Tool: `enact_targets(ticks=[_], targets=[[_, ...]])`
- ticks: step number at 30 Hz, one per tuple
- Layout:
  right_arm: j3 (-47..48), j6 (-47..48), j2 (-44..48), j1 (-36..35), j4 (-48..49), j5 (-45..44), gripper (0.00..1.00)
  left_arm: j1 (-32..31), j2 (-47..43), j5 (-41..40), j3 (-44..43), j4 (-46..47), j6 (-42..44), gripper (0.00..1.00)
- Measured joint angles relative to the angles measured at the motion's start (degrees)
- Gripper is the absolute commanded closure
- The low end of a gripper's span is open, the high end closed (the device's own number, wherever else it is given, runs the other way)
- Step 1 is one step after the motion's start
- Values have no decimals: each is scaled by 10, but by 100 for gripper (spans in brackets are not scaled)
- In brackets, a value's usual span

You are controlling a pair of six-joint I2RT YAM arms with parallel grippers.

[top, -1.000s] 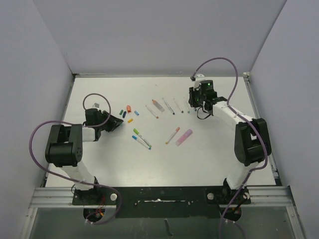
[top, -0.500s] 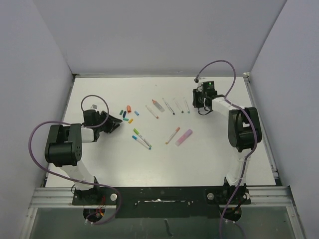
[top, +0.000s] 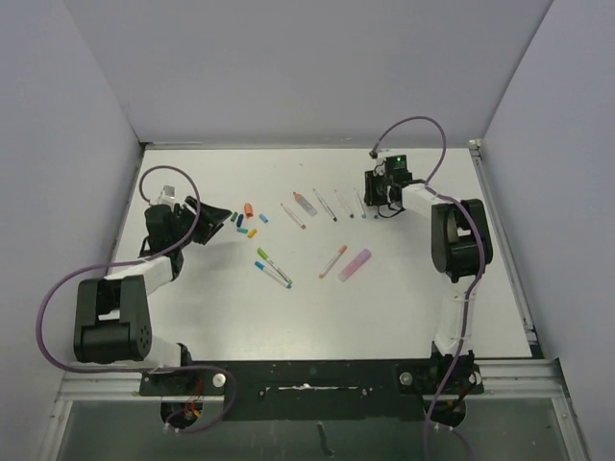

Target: Open the pen caps

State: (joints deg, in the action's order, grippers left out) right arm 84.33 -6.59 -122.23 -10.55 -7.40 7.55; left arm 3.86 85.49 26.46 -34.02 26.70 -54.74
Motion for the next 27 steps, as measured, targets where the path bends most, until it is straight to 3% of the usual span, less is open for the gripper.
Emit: enact_targets(ticks=[2, 9, 10, 13, 19, 23, 27], targets=[[4, -1, -4, 0, 0, 2, 61, 0, -21, 1, 0, -1, -1, 44], [8, -4, -5, 0, -4, 6, 57, 0, -63, 2, 0, -15, -1, 33], [8, -6, -5, 0, -3, 6, 55, 0, -67, 2, 0, -17, -1, 29], [-6, -12, 4, 0, 9, 6, 50, 0, -72, 2, 0, -21, -3, 4], [-58, -12, 79, -11, 13, 19, 30, 0, -72, 6, 0, -21, -7, 2], [-67, 7, 140, -59, 11, 25, 28, 0, -72, 10, 0, -21, -11, 2], [-69, 22, 175, -157, 11, 28, 30, 0, -72, 12, 0, -20, -16, 3]])
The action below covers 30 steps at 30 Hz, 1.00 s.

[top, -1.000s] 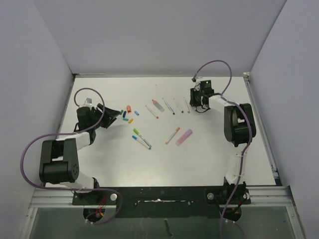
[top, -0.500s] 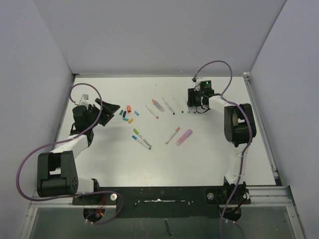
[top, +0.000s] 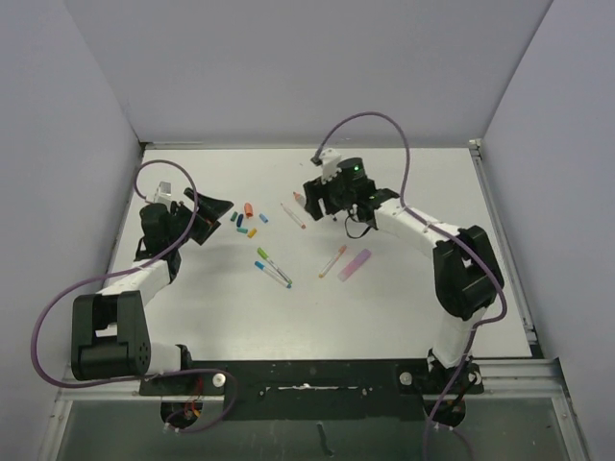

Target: Open the pen caps

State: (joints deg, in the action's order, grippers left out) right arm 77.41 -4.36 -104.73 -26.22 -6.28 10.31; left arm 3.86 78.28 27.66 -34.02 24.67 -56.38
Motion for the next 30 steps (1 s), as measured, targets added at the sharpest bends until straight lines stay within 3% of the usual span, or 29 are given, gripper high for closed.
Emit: enact_targets(ticks=[5, 9, 30], targets=[[-19, 6, -1, -114, -8, 4, 36, 0, 0, 0, 0, 1, -4, 3], [-21, 10, -10, -156, -18, -2, 41, 0, 0, 0, 1, 8, -7, 2], [4, 25, -97, -230, -38, -35, 52, 0, 1, 1, 15, 17, -15, 3]])
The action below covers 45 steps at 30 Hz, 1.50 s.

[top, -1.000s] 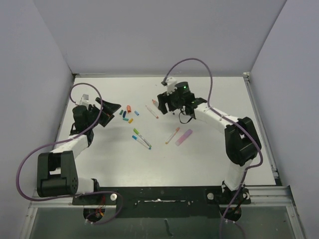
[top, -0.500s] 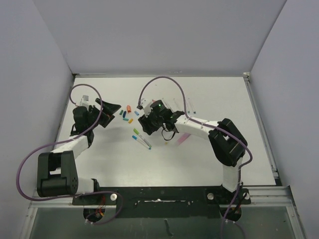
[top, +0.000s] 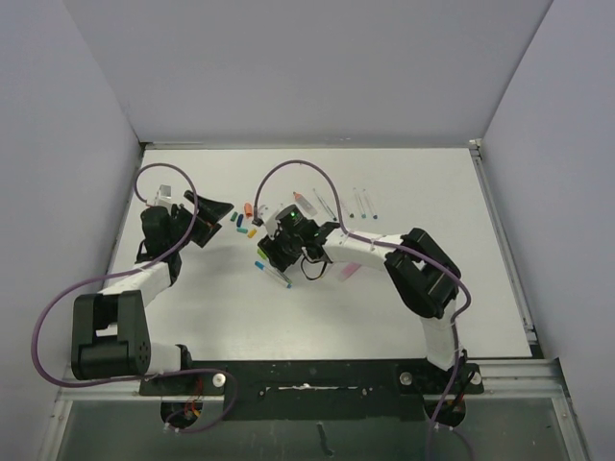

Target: Open the pen caps

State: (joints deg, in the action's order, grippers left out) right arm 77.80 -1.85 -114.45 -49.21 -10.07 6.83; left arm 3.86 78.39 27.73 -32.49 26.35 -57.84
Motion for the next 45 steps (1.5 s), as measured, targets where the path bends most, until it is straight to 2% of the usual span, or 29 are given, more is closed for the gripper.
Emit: enact_targets(ticks=[18, 25, 32, 39, 45], targets=[[10, 2, -35, -5, 1, 0, 57, 0, 9, 0, 0, 4, 0, 2], [10, 5, -35, -10, -2, -6, 70, 0, 10, 0, 0, 4, -1, 3], [19, 13, -39, -11, -21, -20, 90, 0, 10, 0, -6, -19, 0, 3], [25, 8, -40, -3, -28, -19, 95, -20, 10, -1, -12, -50, -3, 4], [2, 1, 0, 17, -34, -11, 97, -76, 12, -5, -14, -51, -10, 5]])
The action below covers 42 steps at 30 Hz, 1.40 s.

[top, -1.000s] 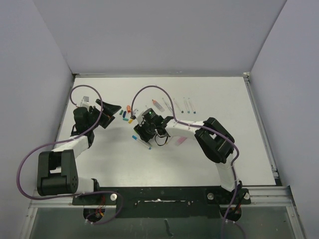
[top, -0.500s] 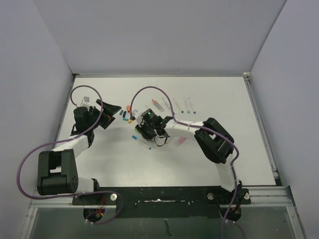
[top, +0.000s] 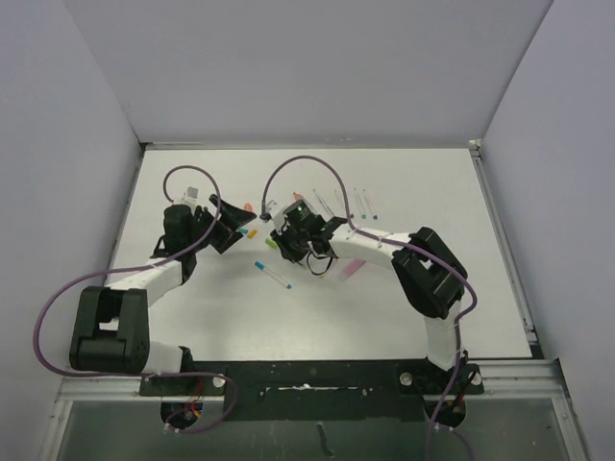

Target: Open the pen caps

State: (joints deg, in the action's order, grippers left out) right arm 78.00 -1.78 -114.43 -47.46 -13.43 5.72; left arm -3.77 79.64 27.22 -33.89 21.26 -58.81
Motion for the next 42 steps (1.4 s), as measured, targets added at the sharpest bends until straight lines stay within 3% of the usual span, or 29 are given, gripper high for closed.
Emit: enact_targets(ticks=[10, 18, 28, 33, 42], targets=[[-16, -16, 108, 16, 22, 36, 98, -59, 52, -9, -7, 26, -16, 9], [-21, -23, 111, 16, 27, 69, 98, -66, 77, -10, -29, 42, -23, 16], [-21, -33, 110, 16, 31, 85, 98, -85, 85, -10, -29, 77, -34, 37], [-21, -34, 103, 16, 33, 89, 98, -94, 90, -7, -29, 95, -39, 60], [-21, -41, 98, 17, 37, 89, 98, -101, 101, 0, -27, 118, -40, 85]])
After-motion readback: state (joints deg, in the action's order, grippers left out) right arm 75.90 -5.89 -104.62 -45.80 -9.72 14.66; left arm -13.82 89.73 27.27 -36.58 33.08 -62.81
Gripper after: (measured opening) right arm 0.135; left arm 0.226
